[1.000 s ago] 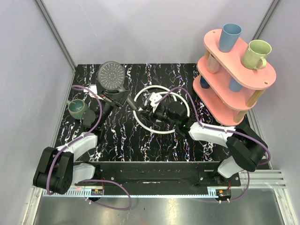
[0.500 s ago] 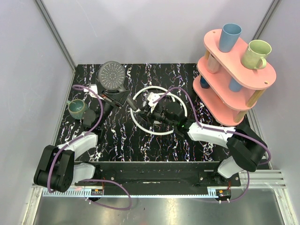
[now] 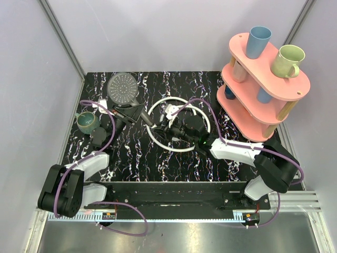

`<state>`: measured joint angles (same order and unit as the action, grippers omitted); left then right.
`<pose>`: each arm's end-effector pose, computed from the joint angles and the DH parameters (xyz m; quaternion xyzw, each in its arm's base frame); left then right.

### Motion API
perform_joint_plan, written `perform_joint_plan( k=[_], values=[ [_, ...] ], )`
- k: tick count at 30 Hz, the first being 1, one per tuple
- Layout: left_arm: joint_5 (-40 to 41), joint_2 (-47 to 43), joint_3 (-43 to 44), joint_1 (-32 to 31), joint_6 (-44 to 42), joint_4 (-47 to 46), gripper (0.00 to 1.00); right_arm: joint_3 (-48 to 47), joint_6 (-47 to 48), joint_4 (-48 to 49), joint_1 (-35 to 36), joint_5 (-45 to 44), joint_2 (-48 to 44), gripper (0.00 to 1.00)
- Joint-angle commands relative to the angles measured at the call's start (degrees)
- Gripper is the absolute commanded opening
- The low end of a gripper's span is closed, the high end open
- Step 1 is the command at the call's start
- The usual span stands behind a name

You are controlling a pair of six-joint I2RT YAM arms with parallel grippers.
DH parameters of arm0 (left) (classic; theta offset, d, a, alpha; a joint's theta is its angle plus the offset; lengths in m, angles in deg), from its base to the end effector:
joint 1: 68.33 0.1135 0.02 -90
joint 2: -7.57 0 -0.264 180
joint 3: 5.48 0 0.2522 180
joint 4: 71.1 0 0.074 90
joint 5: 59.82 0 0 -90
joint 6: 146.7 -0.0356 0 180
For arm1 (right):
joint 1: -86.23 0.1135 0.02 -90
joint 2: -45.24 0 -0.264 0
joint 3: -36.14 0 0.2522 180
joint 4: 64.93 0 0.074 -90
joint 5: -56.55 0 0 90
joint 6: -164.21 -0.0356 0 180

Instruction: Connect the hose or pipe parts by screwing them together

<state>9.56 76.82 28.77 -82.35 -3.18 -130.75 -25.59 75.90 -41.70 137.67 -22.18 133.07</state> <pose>0.2207 -0.0680 0.2605 -0.0377 0.5508 -0.5407 0.6347 0.2098 0.2743 0.2609 -0.3830 0.6147 0.3530 0.5923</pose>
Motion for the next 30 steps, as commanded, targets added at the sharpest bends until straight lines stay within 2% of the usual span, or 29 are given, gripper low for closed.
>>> perform_joint_plan(
  k=[1, 4, 9, 13, 19, 30],
  values=[
    [-5.66, -0.79, -1.51, -1.01, 0.71, -21.96, 0.00, -3.10, -1.25, 14.16, 0.33, 0.59, -2.40, 0.00],
    [-5.83, -0.52, -1.33, -1.01, 0.71, -21.95, 0.00, -2.14, -1.34, 16.96, 0.33, 3.32, -2.58, 0.00],
    [-6.53, -0.70, -1.33, -1.01, 0.97, -21.95, 0.00, -1.17, -3.19, 19.51, 0.24, 1.83, -2.84, 0.00],
    [-8.55, 0.00, -1.07, -1.01, 3.08, -21.96, 0.00, -0.02, -1.96, 21.10, -0.29, 4.29, -3.54, 0.00],
    [-11.10, -3.42, -1.59, -1.45, 2.56, -21.95, 0.00, 0.42, -5.29, 23.65, -3.27, 7.89, -5.04, 0.00],
    [-18.83, -2.81, -0.81, -3.21, -0.25, -22.04, 0.00, -0.02, -18.47, 32.61, -11.97, 25.46, -3.20, 0.00]
  ],
)
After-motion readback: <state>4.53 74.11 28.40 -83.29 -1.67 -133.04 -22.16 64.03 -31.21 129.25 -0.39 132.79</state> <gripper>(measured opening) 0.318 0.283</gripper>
